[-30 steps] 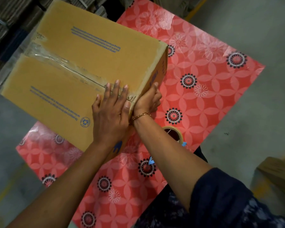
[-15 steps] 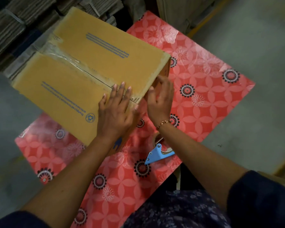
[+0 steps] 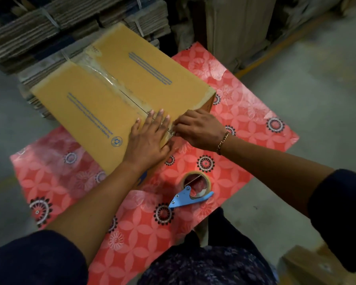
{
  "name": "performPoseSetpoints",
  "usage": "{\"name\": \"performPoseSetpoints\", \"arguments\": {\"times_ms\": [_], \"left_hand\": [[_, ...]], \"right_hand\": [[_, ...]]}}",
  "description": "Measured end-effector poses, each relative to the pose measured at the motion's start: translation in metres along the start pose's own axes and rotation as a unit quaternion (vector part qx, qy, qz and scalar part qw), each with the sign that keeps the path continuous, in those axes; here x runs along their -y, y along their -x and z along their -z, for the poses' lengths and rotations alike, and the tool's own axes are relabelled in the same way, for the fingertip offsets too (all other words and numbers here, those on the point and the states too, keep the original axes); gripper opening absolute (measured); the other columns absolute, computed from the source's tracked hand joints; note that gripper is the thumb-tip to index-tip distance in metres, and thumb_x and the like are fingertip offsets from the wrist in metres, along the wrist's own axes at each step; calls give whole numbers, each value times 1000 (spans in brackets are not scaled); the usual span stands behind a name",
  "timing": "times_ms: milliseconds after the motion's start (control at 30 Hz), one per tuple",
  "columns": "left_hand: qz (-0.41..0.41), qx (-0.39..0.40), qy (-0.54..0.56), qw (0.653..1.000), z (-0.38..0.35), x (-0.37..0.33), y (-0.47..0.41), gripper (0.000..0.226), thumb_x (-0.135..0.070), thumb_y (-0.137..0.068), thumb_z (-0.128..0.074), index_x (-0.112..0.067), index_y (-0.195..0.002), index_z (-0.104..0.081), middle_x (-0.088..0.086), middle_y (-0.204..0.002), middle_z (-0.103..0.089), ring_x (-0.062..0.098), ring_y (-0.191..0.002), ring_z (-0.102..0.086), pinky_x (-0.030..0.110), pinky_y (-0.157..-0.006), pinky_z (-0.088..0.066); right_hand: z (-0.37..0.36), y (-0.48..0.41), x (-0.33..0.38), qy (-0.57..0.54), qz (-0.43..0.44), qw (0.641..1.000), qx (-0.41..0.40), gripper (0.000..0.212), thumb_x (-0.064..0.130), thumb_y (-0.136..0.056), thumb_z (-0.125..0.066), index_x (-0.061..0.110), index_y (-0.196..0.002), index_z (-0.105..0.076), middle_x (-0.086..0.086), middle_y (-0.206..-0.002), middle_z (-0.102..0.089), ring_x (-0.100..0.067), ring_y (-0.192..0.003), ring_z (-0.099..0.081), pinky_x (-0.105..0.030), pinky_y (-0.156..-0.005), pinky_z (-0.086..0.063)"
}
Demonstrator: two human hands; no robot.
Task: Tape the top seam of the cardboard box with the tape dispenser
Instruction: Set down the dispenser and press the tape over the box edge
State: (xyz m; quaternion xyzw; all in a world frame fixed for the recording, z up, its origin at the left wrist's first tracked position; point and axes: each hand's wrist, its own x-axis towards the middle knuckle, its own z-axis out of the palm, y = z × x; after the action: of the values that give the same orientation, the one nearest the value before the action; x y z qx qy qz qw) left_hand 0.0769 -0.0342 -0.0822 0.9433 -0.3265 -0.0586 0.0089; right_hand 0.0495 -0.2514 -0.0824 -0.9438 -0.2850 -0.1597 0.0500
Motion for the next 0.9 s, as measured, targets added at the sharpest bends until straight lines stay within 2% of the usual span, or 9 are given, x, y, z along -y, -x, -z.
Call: {"name": "performPoseSetpoints", "arguments": {"times_ms": [200,400,500,567,633,700,767,833,900], "left_hand": [[-11,43,17,999,11,6,3,85,-65,-84,-19,-30,-161,-9,-2,-172,-3,22,-159,-1,55,-125,-12],[-41,29,10,999,10,25,23,80,-54,-91,-40,-29,-161,-12,-2,-172,-6,22,-158,-3,54,-123,-15],[-45,16,15,999,7,28,38,83,-54,-90,-43,-31,-161,-6,-2,-172,-3,21,-158,0,54,-125,-14],[-3,-11,22,1000,4,31,53,88,-65,-88,-39,-30,-161,-6,0,-172,-1,21,-158,1,56,-125,-14],[115,-71,68,988,3,36,74,91,-72,-87,-41,-24,-161,-17,3,-171,-7,24,-158,-5,54,-123,-13],[273,-164,156,935,-3,45,98,84,-61,-89,-53,-14,-156,-31,12,-168,-22,31,-156,-18,53,-121,-17],[414,-233,263,840,-6,49,120,85,-56,-87,-57,-8,-154,-34,20,-163,-32,37,-151,-29,52,-120,-26],[499,-213,393,743,-7,47,131,82,-54,-91,-60,-11,-155,-32,18,-159,-40,36,-146,-39,44,-114,-35],[512,-165,505,675,-9,42,134,72,-56,-87,-65,-17,-145,-46,12,-142,-60,32,-131,-56,38,-100,-44]], "right_hand": [[12,-1,23,-27,-72,997,11,22,32,-96,-53,18,-96,-70,0,-99,-72,-27,-90,-63,-40,-71,-47],[10,-8,53,-36,-108,993,11,19,36,-94,-56,20,-93,-68,1,-90,-67,-26,-87,-60,-41,-68,-47],[16,-12,61,-97,-135,986,18,20,37,-88,-60,21,-95,-69,1,-91,-69,-27,-90,-62,-42,-72,-51],[28,-13,52,-181,-207,961,-11,31,40,-84,-56,21,-105,-70,-1,-102,-72,-28,-100,-64,-42,-82,-51],[37,-12,27,-223,-300,926,-43,41,39,-84,-55,18,-118,-67,-5,-120,-69,-29,-113,-61,-43,-94,-47],[40,-14,-7,-227,-383,895,-19,52,37,-87,-61,13,-132,-58,-11,-136,-60,-32,-123,-56,-43,-102,-44],[38,-18,-36,-290,-462,836,55,68,42,-90,-64,12,-147,-43,-14,-150,-49,-33,-132,-50,-45,-108,-43],[32,-23,-51,-385,-515,759,107,71,42,-92,-66,13,-150,-37,-16,-152,-46,-33,-129,-52,-41,-102,-46],[29,-28,-51,-439,-536,707,143,54,38,-93,-65,14,-139,-49,-17,-143,-56,-31,-108,-58,-38,-87,-48]]}}
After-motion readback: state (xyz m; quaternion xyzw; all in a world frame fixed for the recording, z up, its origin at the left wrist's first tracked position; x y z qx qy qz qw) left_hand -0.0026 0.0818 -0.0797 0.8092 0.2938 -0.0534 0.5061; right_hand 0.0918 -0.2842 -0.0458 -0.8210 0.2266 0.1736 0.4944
